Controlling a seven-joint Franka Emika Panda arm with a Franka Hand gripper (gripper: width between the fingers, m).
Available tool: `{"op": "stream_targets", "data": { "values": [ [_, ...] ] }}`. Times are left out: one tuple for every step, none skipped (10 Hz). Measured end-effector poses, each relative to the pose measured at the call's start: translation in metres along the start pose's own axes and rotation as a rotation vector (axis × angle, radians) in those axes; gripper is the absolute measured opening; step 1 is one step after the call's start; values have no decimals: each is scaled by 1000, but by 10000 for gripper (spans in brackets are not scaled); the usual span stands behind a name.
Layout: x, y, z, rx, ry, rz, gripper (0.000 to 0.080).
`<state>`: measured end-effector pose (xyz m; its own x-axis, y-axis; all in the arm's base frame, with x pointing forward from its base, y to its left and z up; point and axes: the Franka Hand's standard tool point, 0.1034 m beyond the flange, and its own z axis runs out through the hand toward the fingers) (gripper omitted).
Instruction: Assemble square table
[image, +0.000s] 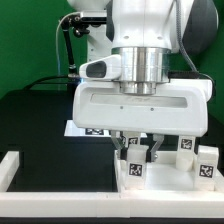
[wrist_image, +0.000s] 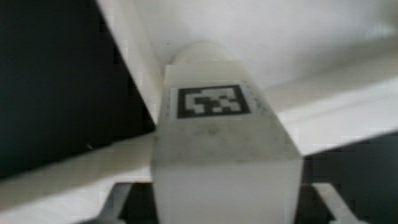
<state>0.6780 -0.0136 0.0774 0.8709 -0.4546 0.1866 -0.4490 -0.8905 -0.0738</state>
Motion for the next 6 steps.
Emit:
{"op": "stream_targets", "data": {
  "values": [
    [1, 2, 0, -8, -1, 148, 292],
    [-1, 6, -1, -10, -33, 392, 292],
    [-3, 10, -1, 4, -92, 579, 292],
    [-1, 15, -2, 23, -113, 668, 292],
    [-2, 13, -2, 19, -114, 701, 292],
    [-3, 14, -2, 10, -117, 790, 292]
  ]
}}
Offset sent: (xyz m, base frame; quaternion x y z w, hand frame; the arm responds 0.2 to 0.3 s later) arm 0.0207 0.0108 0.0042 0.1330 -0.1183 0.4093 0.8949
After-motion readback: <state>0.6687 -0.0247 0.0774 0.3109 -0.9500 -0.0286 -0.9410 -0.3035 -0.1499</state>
